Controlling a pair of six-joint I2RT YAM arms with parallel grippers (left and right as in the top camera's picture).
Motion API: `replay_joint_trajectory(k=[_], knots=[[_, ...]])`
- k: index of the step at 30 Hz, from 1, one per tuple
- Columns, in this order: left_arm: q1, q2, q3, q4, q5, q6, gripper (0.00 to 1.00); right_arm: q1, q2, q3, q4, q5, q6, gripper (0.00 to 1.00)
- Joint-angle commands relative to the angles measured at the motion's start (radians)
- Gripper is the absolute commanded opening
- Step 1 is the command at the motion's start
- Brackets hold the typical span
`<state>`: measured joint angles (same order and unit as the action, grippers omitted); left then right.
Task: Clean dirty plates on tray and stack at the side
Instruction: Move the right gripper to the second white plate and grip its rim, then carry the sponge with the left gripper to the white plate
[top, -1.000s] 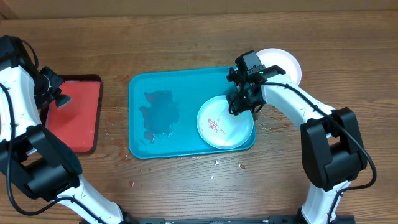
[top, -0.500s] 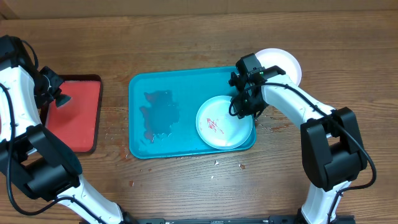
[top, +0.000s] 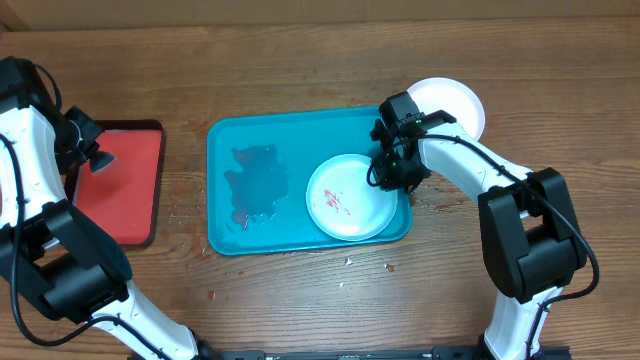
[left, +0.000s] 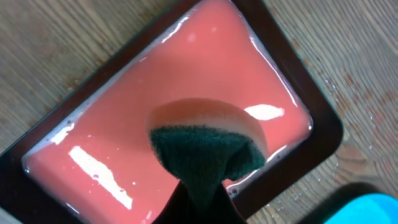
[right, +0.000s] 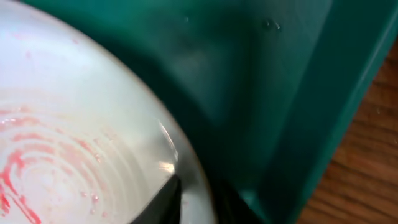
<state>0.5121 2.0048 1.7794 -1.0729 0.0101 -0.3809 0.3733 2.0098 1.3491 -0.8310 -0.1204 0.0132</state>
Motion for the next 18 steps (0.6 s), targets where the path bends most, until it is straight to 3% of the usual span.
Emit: replay_joint_trajectory(k=[1,4,10,18], knots=[[-0.002,0.003,0.007,0.005,0.074,0.072,0.04,0.007,0.017,-0.009,0.041,-0.087,0.076,0.1],[-0.003,0.003,0.007,0.0,0.099,0.076,0.04,0.026,0.018,-0.009,0.112,-0.113,0.124,0.04],[-0.003,0.003,0.007,-0.014,0.206,0.169,0.04,0.061,0.032,-0.009,0.187,-0.109,0.251,0.04],[-0.038,0.003,0.007,-0.023,0.309,0.237,0.04,0.127,0.114,-0.009,0.233,-0.105,0.303,0.04]])
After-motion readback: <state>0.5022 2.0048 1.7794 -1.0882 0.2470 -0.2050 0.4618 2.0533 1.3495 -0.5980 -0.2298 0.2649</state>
